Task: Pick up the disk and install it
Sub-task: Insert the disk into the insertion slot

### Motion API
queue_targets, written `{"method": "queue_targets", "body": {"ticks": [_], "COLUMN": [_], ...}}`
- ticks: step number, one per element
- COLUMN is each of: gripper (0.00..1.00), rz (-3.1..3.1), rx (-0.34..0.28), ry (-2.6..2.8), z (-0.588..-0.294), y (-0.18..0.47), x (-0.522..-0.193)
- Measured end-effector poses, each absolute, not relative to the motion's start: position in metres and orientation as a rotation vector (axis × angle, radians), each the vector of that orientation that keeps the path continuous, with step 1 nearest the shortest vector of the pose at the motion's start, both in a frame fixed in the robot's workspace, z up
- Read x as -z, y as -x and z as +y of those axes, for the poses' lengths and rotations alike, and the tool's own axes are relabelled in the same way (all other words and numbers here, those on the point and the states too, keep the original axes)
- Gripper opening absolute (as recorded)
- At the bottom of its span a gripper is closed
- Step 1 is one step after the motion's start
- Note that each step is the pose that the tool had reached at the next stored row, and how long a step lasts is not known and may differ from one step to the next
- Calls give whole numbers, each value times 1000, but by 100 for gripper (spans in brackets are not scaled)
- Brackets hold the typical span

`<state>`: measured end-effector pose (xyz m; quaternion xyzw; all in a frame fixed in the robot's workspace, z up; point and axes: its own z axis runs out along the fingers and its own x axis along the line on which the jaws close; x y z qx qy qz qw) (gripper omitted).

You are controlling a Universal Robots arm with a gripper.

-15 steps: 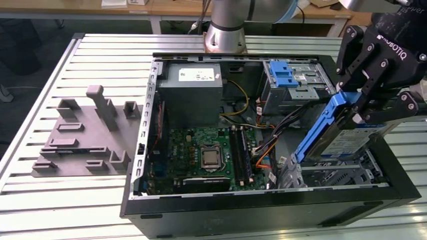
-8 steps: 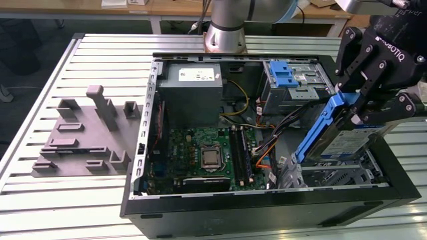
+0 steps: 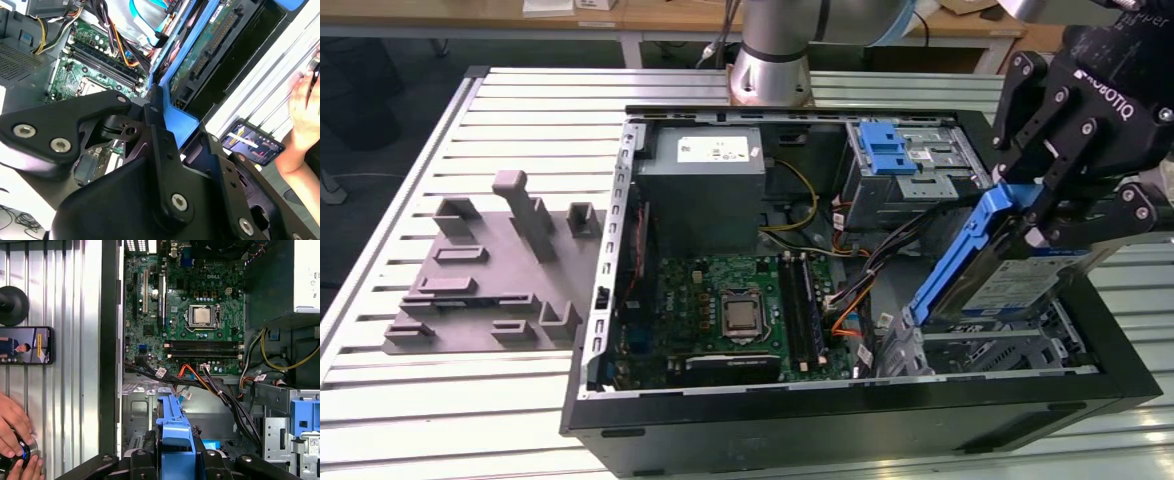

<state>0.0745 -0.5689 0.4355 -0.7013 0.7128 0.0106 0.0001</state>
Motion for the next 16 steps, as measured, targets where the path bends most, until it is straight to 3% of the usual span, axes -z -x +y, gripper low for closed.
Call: {"method": "queue_targets", "body": {"ticks": [16], "gripper": [36], "rz": [2262], "rx": [-32], "ry": [2180], "z": [-570], "y": [-74], "x": [-435]}}
